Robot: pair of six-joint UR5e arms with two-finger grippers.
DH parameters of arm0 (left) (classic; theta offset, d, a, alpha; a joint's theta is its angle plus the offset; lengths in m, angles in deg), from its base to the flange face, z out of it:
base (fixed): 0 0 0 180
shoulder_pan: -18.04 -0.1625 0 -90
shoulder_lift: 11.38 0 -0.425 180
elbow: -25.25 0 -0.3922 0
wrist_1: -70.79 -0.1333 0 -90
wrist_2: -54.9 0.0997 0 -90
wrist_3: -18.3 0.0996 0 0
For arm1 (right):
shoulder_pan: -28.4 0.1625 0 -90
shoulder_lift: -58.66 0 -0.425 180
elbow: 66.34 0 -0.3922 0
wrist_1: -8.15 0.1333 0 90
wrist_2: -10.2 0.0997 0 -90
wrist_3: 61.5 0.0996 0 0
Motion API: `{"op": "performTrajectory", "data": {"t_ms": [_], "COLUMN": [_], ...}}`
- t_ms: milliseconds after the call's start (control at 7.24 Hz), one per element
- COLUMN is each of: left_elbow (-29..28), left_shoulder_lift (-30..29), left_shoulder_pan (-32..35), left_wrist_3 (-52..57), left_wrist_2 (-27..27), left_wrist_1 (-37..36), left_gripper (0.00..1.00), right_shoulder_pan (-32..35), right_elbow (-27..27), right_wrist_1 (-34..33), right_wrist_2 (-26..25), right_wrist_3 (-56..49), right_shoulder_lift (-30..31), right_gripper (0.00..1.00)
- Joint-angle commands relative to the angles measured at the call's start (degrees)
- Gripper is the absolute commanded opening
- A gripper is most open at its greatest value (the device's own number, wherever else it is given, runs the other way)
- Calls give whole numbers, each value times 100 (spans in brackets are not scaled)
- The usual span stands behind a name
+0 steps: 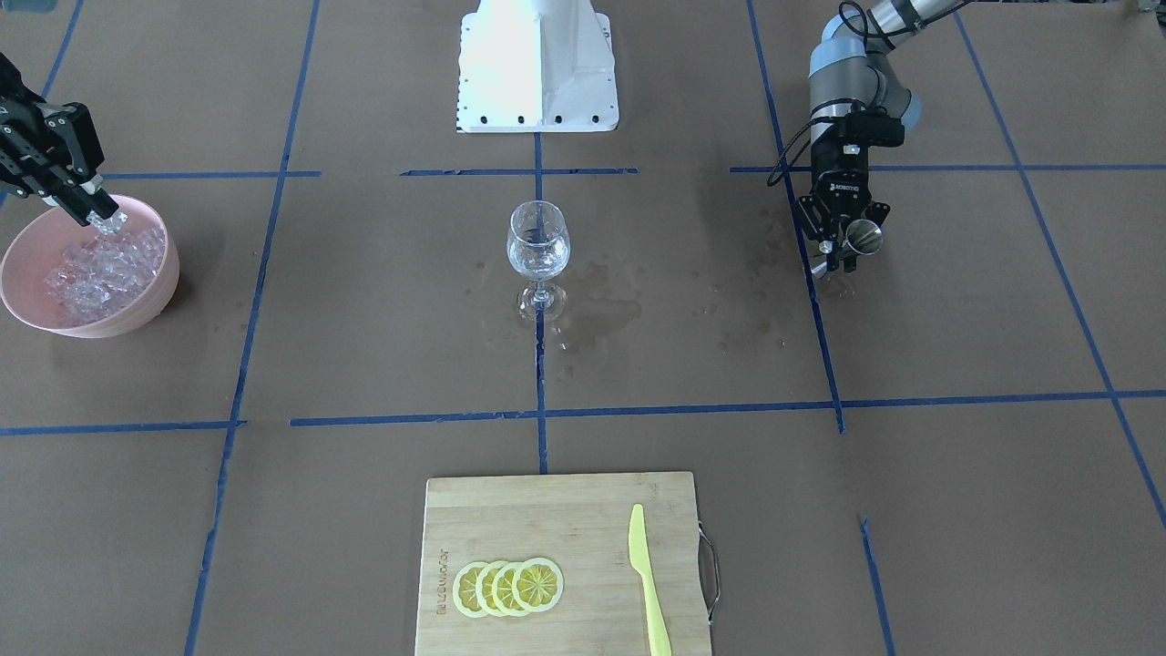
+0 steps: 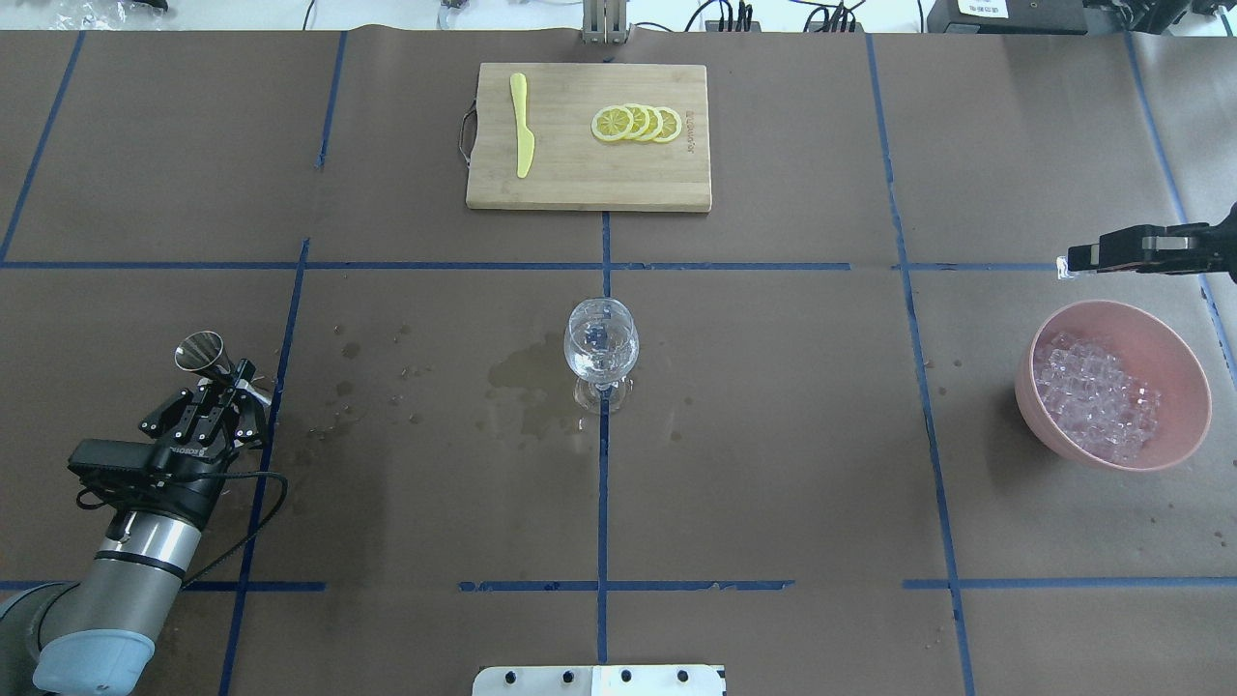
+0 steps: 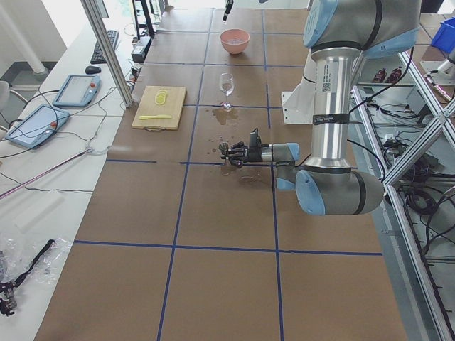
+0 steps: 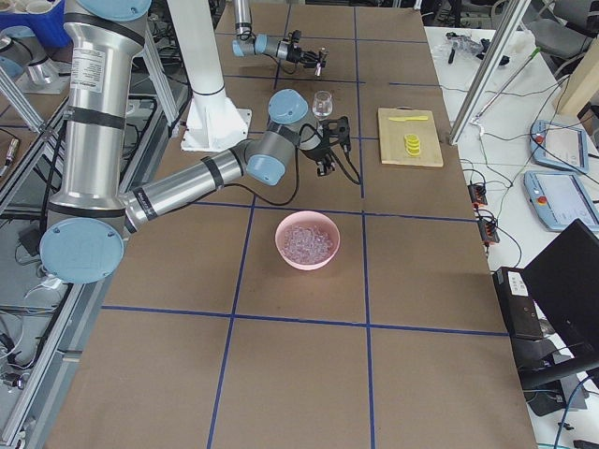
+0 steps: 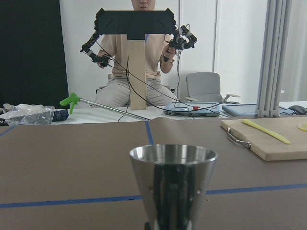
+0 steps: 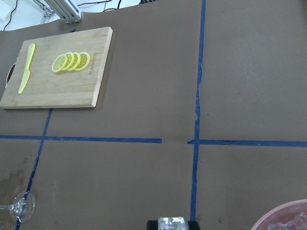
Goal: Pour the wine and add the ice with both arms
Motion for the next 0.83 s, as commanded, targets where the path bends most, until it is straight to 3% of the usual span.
{"op": "performTrajectory", "data": {"t_ms": [0, 276, 691], "left_elbow": [-127, -145, -136], "left_shoulder_lift": [-9, -9, -9], "left_shoulder_pan": [0, 0, 0], "left_wrist_3": [-77, -68, -42], "left_wrist_2": [28, 28, 28], "left_wrist_1": [16, -10, -28], "left_gripper": [21, 25, 44], "right_shoulder_pan": [0, 0, -9], "right_elbow": [2, 10, 2], "right_wrist_1": [6, 6, -3], "right_wrist_2": [-8, 1, 27], "right_wrist_3": [13, 22, 275], "right_shoulder_lift": [-8, -43, -279], "right_gripper": [0, 0, 0]}}
